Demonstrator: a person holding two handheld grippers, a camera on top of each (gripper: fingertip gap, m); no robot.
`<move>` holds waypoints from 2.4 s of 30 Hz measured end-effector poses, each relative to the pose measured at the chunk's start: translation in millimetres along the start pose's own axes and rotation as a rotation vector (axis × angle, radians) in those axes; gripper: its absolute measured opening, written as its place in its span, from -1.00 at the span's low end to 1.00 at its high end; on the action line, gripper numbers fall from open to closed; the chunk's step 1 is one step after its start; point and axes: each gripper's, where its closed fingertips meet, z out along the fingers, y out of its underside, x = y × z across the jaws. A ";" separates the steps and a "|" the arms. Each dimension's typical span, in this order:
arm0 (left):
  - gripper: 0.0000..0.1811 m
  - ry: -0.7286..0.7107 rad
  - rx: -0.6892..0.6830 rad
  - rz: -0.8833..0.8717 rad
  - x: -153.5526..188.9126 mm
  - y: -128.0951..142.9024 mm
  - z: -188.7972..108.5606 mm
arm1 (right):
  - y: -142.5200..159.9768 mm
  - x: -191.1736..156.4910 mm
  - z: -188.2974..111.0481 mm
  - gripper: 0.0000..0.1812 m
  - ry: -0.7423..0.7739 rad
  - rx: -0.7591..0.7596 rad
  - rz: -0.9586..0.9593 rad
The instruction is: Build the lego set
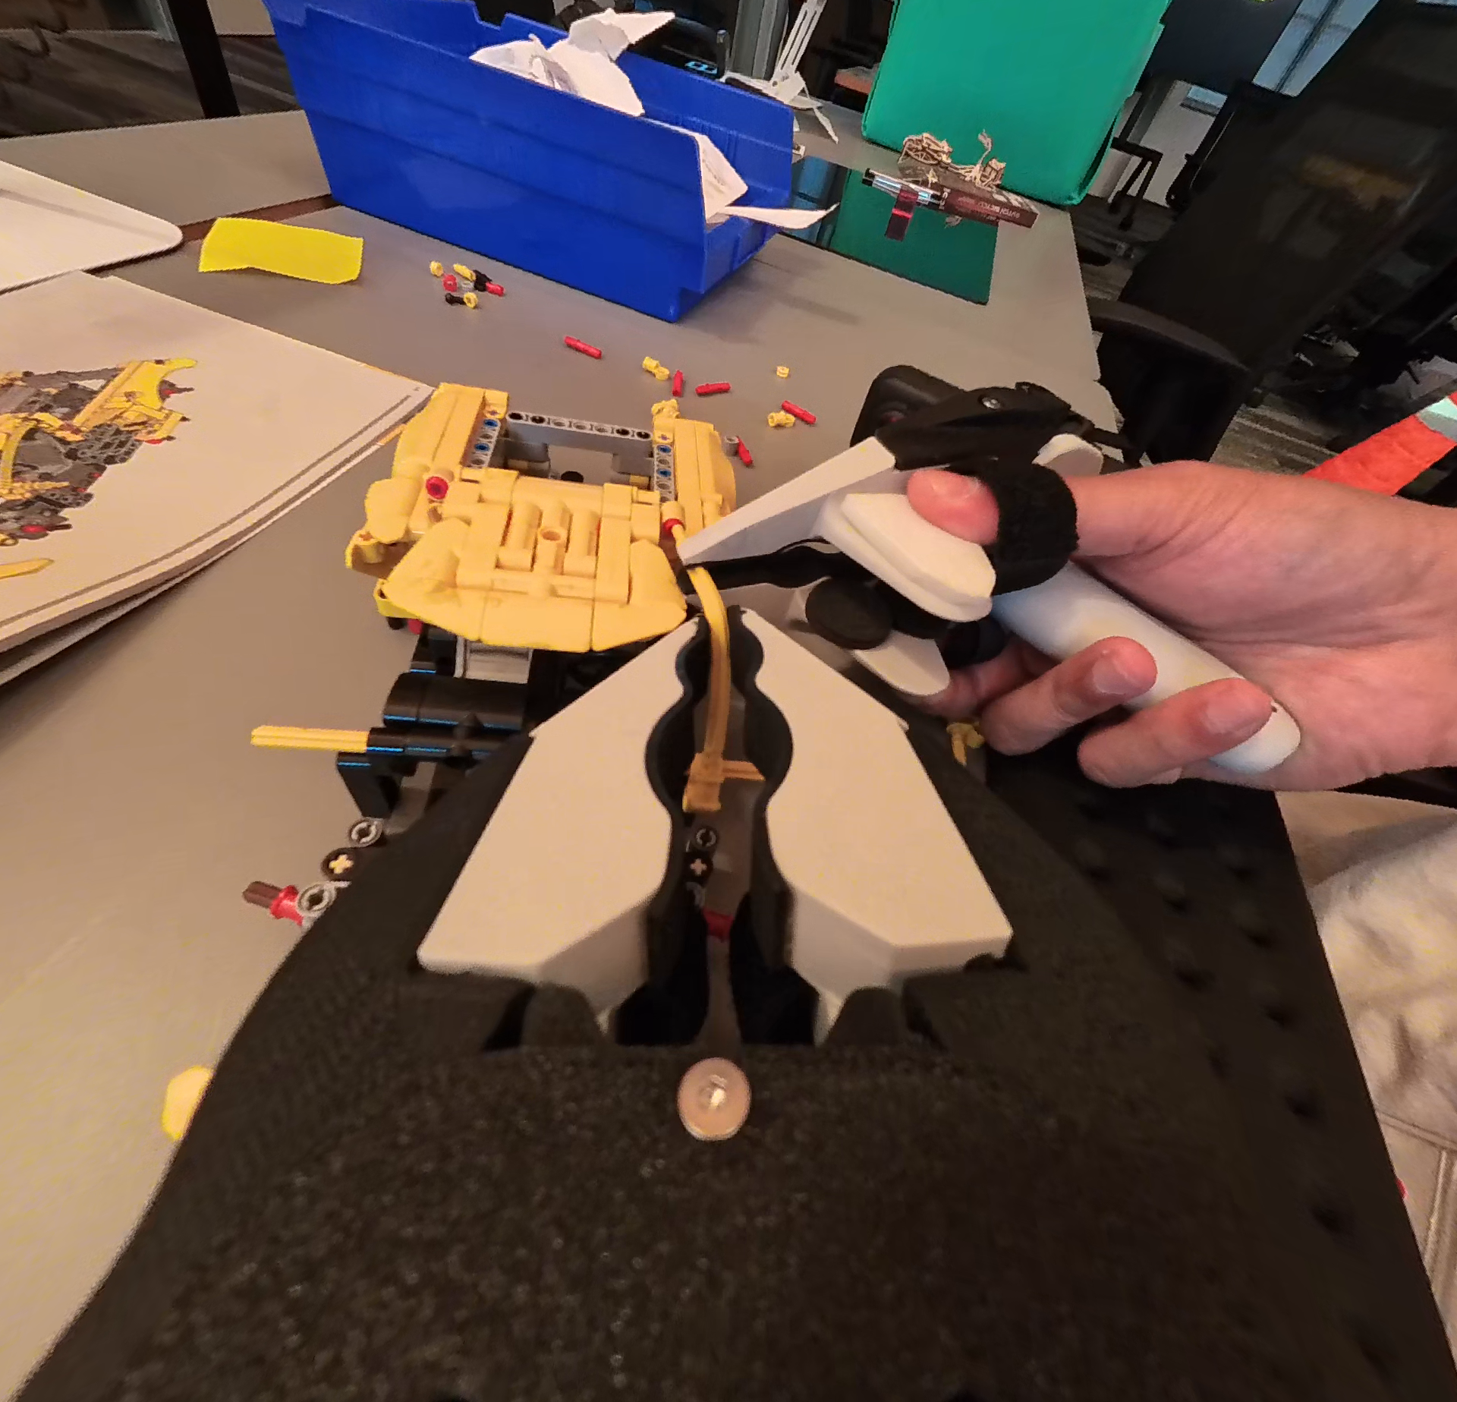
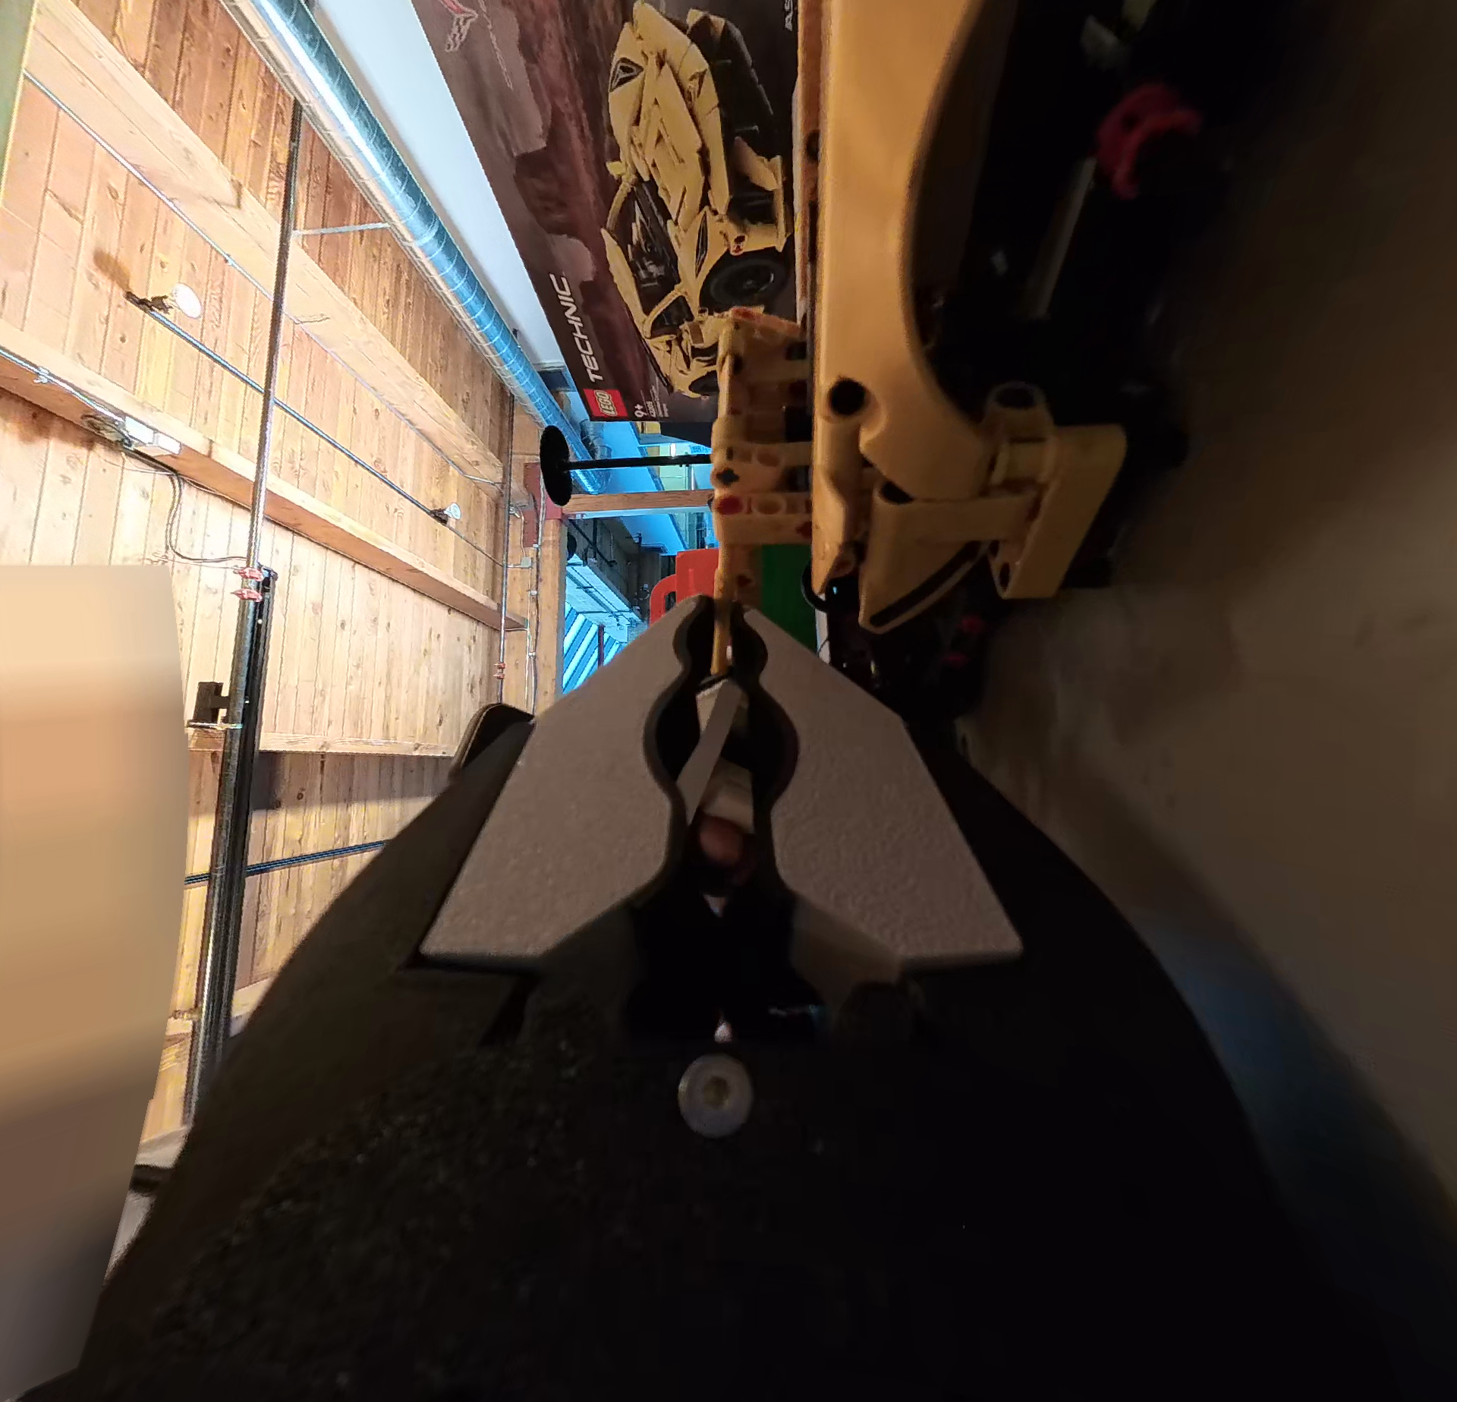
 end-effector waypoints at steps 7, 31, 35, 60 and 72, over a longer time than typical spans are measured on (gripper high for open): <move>-0.97 -0.008 0.000 0.013 -0.9 0.8 -3.6 | 3.3 0.0 3.3 -0.97 -0.011 -0.040 0.024; -0.68 -0.012 -0.040 -0.095 -51.9 -49.4 -43.0 | 4.7 2.0 6.8 -0.97 0.034 -0.119 -0.026; -0.62 0.149 -0.148 -0.197 -84.7 -38.9 -29.0 | 6.9 2.1 8.5 -0.97 0.036 -0.132 -0.034; -0.80 0.041 -0.170 -0.226 -38.2 -8.0 -9.7 | -16.8 1.1 -17.1 -0.97 0.052 -0.142 0.009; -0.56 0.740 -0.540 0.052 -19.4 -31.6 31.2 | -15.2 0.4 -16.4 -0.96 0.074 -0.186 0.059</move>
